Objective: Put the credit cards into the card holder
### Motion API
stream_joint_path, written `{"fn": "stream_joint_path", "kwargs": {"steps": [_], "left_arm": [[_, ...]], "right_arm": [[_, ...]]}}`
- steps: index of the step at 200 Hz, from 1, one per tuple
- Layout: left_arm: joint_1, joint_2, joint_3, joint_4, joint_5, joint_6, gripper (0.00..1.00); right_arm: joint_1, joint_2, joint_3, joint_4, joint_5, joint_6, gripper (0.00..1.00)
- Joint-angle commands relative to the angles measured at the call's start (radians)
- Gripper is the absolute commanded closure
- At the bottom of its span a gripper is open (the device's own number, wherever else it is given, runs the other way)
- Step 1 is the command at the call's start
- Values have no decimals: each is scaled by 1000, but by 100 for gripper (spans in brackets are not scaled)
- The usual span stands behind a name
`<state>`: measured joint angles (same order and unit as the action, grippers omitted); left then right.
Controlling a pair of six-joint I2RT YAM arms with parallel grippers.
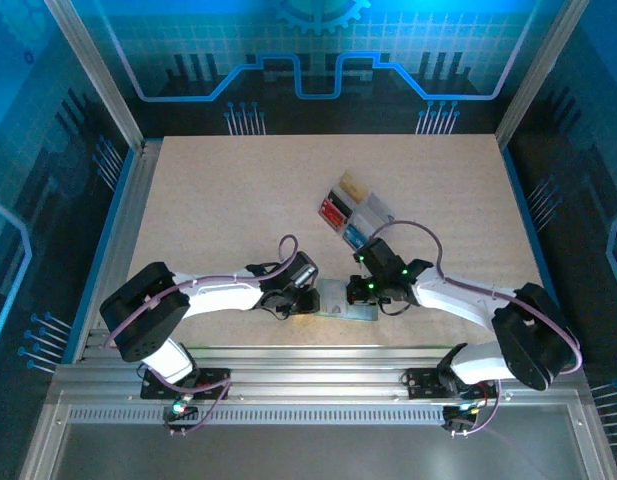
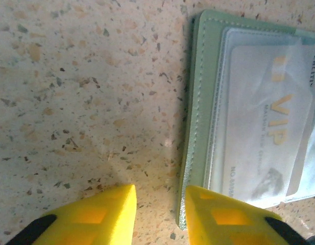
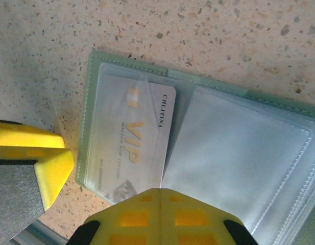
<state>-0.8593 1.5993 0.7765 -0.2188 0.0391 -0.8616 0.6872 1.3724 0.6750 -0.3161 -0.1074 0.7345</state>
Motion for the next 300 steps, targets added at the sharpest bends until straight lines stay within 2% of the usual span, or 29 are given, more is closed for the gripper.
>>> {"fn": "stream_joint_path", "kwargs": {"steps": [1,59,118,142,158,189,218,236,300], "left_arm": [[4,7,2,-60,34,25,71],[7,56,16,-65,25,49,73],[-2,82,3,-26,43,37,74],[-2,76,-4,-13,50,33,74],[-2,73,-8,-6,52,35,74],[-1,61,-17,2,55,38,74],[5,30,-33,13,70,36,74],[6,-2,-42,-1,70,32,73],[8,-81,-33,-116,59,66,73]], "right_arm": [[33,49,49,-70,51,-24,100],[84,147,118,-99,83,-28,100],[91,216,147,10,-33,-21,100],[79,209,137,45,-78,-20,95],[68,184,129,37,-88,-28,89],[69,103,169,-149,31,-77,83],[66,50,221,-330,179,-102,72],[69,72,260,-373,220,-107,68],[136,211,356,-447,375,-63,67]]}}
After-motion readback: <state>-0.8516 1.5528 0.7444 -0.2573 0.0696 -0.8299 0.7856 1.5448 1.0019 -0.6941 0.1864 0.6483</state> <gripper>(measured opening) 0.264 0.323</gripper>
